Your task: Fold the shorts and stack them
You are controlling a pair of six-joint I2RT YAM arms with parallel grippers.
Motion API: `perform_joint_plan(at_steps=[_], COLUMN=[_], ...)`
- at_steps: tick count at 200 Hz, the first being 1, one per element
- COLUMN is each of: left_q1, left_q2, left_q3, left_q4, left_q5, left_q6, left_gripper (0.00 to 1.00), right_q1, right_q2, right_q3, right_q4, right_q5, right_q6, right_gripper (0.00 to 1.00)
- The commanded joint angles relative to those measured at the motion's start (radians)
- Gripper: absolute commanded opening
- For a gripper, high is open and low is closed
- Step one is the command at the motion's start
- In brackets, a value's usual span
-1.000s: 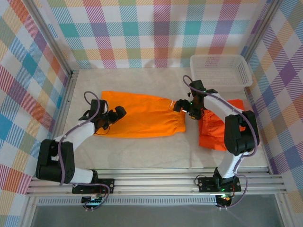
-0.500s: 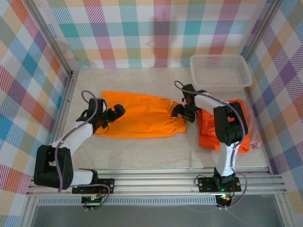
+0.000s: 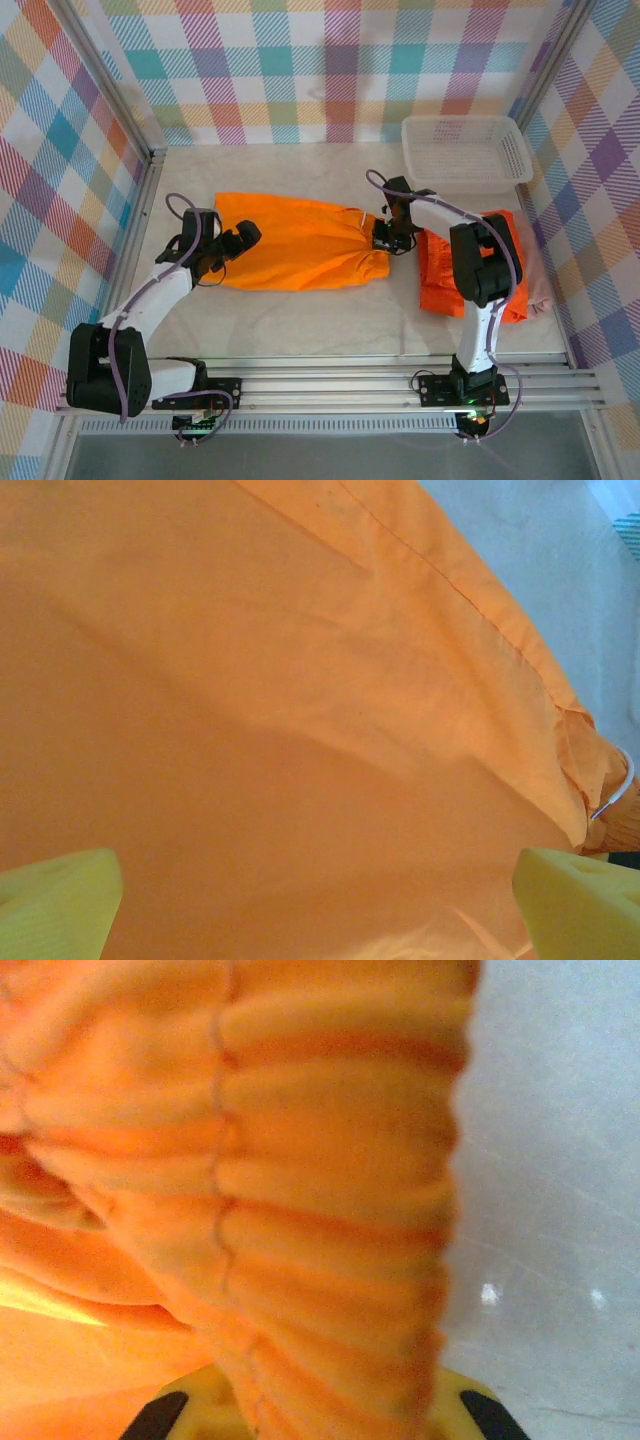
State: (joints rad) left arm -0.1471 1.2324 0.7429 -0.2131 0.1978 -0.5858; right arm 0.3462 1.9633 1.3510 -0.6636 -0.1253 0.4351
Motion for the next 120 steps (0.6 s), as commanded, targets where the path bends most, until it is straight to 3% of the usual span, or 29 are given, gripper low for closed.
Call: perform_joint_plan(at_steps=[1,54,120], left_q1=[0.009,0.01,0.011], left_q2=[-0.035,-0.078,-0.075], left_q3=[0.024,0.037,0.036], left_q4=[-0.032,-0.036,-0.004], left_q5=[-0.017,-0.006,0.02], left_q6=[0.012,0.021,0.005], left_gripper=[1.0,1.0,1.0], right_q1=[0.008,0.025,0.043], right_q2=[-0.032,-0.135,-0.174], right_q3=[0.024,0.125,0.263], right_q4=[-0.056,-0.23,-0.364], right_q5=[0.089,0.281,0.357], right_q6=[-0.05,-0.151,-0.223], right_gripper=[0.03,0.0,0.0])
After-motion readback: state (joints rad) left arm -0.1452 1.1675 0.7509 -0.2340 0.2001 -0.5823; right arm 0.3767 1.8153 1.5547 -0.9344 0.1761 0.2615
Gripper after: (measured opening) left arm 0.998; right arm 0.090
